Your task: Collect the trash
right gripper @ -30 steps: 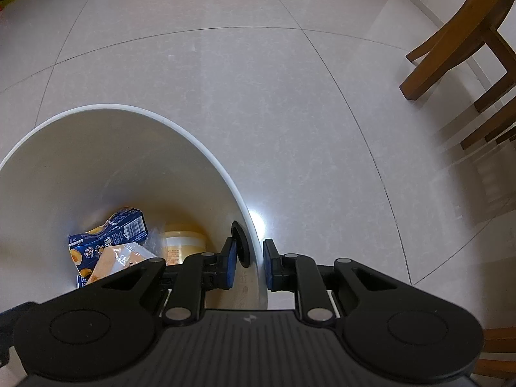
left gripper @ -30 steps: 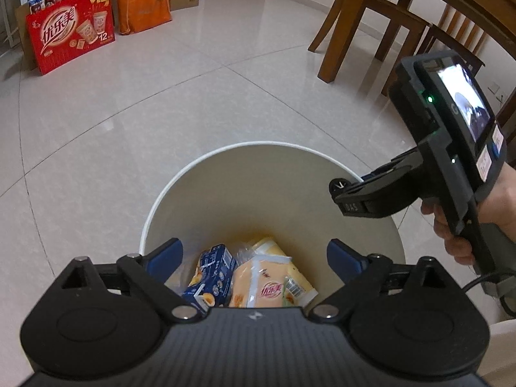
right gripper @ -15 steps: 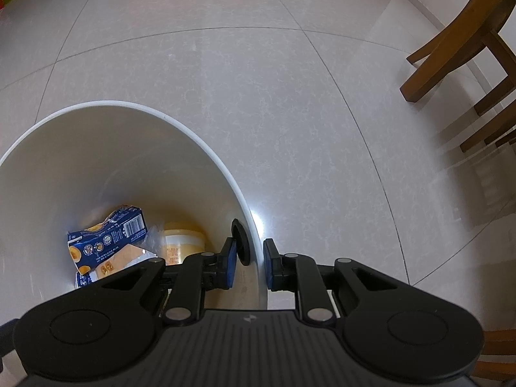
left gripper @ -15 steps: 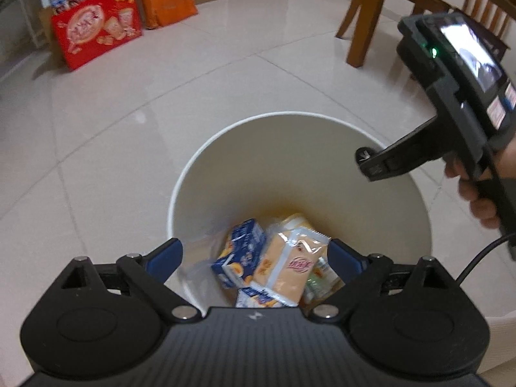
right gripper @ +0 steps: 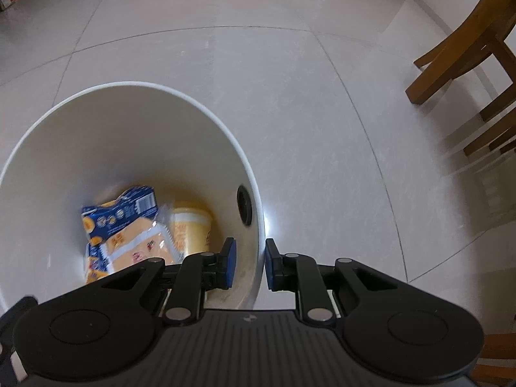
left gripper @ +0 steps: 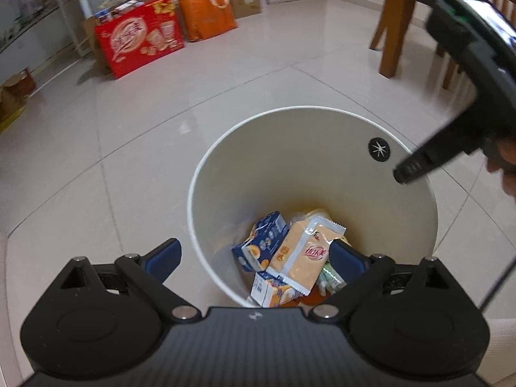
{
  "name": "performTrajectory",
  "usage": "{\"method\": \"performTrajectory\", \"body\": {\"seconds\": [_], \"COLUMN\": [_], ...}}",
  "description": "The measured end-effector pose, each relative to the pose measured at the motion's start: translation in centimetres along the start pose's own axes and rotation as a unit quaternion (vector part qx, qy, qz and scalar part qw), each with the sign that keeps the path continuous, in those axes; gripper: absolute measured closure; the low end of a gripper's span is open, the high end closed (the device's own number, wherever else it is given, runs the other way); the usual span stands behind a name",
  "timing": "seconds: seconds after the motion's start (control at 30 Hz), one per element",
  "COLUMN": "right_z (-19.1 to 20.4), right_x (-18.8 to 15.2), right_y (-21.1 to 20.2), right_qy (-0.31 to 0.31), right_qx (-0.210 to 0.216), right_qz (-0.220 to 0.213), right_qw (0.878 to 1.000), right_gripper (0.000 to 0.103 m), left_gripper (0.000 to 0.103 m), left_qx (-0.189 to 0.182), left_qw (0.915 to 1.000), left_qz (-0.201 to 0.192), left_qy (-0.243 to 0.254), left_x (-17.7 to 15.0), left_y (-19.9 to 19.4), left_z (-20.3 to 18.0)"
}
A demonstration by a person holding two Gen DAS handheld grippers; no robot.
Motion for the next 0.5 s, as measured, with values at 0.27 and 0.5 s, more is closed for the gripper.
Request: {"method": "performTrajectory", "body": {"seconds": [0.27,0.5], "right_z": [0.7,0.3], "right_x": [-3.6,-6.2], "right_y": [-3.1,-7.0], "right_qy": [-0.022,-0.014], "right_qx": [0.029,0.017], "right_qz": [0.014,0.002], "right_qw": [0.999,1.000], "right_gripper": [0.052,0.008], "left_gripper": [0.005,0.005], "left_qx": [0.012,0.017], "left_qw": [0.9972,0.9954], "left_qz": [0.029,0.050], "left_qy": [-0.068,-0.080], "left_x": [-1.7,-3.0], "left_y": [-2.3,-4.5], "left_z": [0.1,-0.2]}}
Point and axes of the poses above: each gripper's, at about its wrist camera, not at the fingertips, and y roughly the way its jaws point, z to its left, x to its top, the point moved 10 cm from there along y, roughly the way its jaws point, and after that the axes turned 14 degrees about y, right-handed, at the moved point
